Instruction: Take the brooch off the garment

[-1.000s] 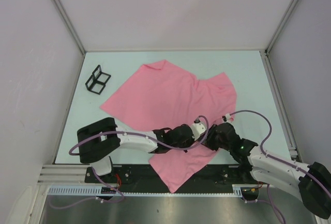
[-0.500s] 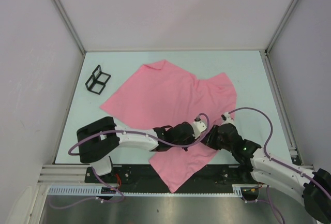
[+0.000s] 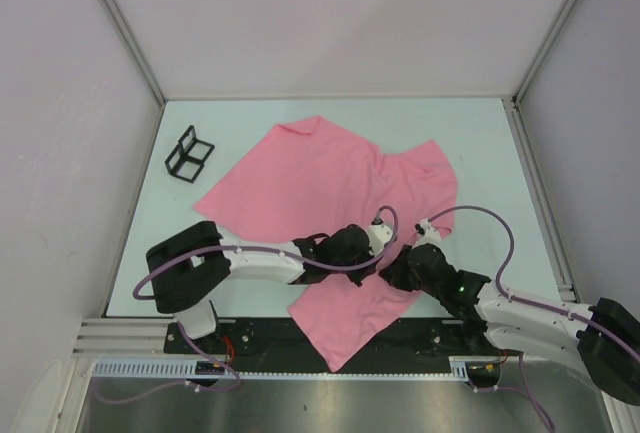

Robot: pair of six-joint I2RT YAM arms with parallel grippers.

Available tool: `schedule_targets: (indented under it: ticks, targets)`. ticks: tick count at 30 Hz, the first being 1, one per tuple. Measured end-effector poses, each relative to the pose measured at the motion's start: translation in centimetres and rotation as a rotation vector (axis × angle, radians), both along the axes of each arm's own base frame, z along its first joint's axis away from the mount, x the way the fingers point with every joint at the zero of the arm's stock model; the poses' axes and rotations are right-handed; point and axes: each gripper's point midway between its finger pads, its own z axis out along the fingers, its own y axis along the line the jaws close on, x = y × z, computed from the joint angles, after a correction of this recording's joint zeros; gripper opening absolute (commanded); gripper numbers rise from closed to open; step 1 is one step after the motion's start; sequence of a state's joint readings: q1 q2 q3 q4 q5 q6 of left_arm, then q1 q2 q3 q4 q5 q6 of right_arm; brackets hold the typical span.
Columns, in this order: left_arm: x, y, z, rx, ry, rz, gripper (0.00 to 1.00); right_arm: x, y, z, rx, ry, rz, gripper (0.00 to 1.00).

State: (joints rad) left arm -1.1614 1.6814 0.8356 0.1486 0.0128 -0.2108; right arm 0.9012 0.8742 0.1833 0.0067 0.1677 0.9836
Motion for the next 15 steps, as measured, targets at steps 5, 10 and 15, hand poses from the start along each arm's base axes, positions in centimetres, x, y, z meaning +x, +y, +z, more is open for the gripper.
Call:
schedule_targets:
  ticks: [5,10,15]
  targets:
    - [0.06,-0.03,0.08,-0.016,0.029,0.010,0.00,0.57,0.29,0.52,0.006,-0.042,-0.027,0.00]
    - [0.17,-0.01,0.12,-0.031,0.061,0.033,0.00,0.90,0.22,0.72,0.007,-0.061,-0.060,0.00]
    - [0.16,-0.08,0.19,-0.049,0.095,0.054,0.00,0.94,0.12,0.54,0.019,-0.065,-0.091,0.00]
